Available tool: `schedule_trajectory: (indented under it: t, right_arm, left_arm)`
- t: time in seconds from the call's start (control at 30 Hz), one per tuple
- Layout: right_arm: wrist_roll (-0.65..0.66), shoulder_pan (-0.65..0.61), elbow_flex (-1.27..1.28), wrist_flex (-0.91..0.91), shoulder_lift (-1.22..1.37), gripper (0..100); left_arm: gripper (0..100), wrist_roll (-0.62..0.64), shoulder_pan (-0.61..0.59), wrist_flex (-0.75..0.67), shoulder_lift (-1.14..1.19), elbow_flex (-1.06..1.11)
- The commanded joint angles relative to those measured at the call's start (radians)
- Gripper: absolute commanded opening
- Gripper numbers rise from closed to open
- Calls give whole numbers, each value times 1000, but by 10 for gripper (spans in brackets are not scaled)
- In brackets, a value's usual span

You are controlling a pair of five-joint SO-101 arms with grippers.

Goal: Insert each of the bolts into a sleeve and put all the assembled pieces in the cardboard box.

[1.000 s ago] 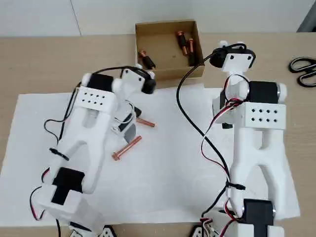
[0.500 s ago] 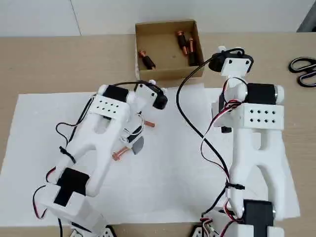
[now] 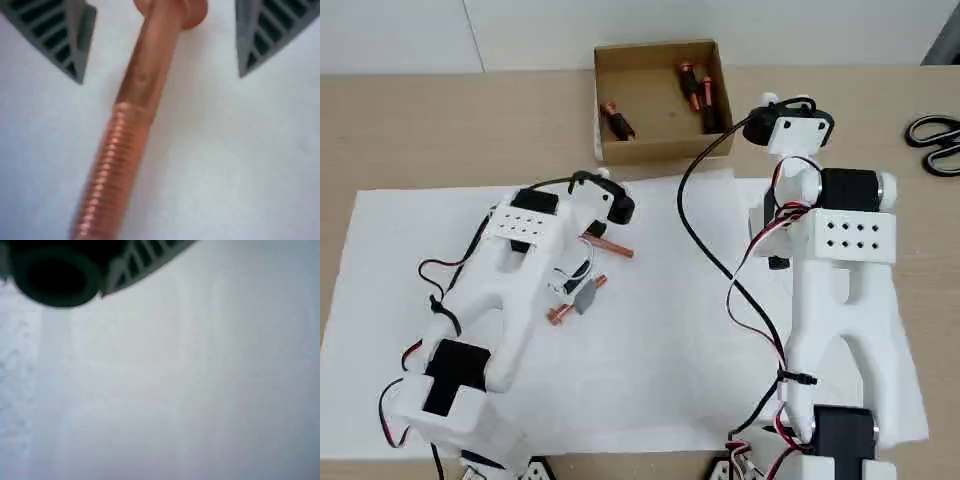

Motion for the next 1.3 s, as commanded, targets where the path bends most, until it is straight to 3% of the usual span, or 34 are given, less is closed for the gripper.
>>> schedule_trajectory:
  t: [0.0,0.3,0.6,1.27]
  right_arm:
    - [-2,4,-8,-15,-50,5]
    - [-2,4,-8,-15,-50,5]
    - [-2,4,-8,-15,-50,5]
    - [-2,4,-8,-15,-50,5]
  left_arm:
    - [189,-6,-2,-26,-3,13]
    - [186,-6,0,-26,-3,24]
    - [61,-6,0,-25,-3,24]
    - [58,-6,72,-115,-3,145]
